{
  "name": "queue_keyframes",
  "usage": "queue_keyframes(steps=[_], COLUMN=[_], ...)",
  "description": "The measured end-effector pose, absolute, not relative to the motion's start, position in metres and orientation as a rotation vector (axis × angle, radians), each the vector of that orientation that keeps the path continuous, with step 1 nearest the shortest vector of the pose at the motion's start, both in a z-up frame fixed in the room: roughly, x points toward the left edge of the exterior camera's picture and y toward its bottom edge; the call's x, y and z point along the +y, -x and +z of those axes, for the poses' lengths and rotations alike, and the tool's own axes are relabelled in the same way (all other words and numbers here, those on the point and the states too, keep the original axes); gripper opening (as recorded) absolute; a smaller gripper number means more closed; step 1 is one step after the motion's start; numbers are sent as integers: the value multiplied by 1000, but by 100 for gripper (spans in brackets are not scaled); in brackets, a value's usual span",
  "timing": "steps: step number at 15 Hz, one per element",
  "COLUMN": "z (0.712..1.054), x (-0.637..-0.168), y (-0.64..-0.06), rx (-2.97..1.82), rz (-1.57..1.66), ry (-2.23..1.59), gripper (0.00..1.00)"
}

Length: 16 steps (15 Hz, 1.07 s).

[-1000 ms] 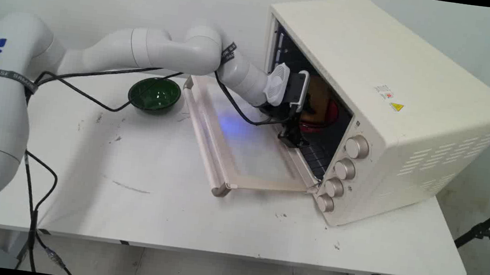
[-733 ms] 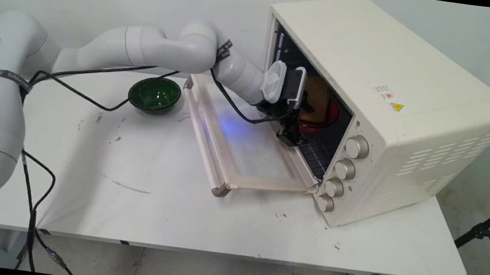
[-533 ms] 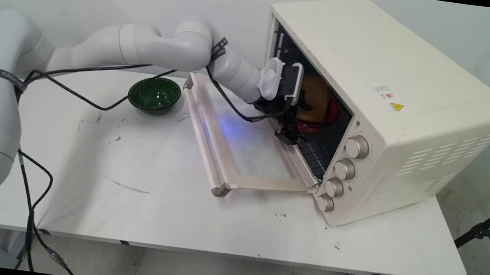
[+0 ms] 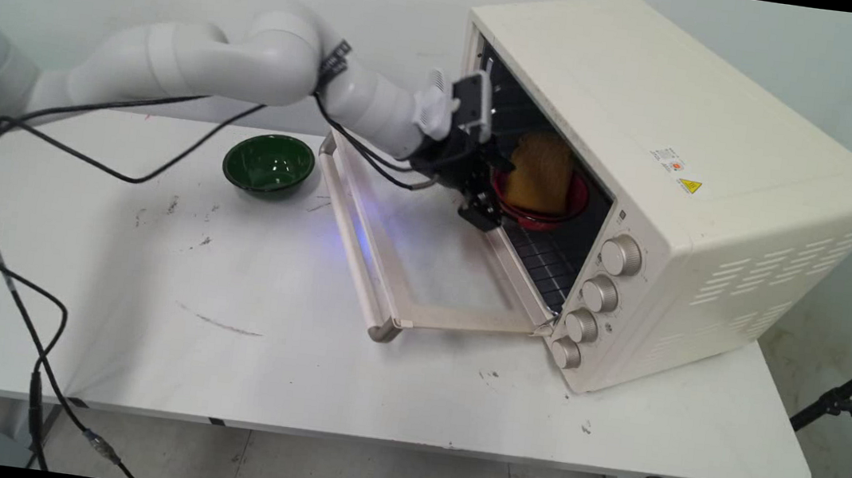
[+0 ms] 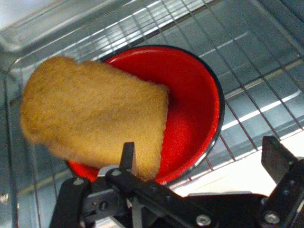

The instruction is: Close the oven

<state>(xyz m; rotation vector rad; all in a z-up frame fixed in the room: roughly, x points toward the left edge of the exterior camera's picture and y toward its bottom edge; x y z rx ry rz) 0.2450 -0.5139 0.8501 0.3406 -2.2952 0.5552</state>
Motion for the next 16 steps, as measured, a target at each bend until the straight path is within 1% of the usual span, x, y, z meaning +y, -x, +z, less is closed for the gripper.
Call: queue_keyframes(steps=[5, 10, 16], z=[875, 903, 916], x=[-486, -443, -395], y=[-285, -334, -392], rx=[-2211, -2140, -2122], rz=[506, 465, 438], ry=[-517, -630, -704], gripper=[100, 100, 100])
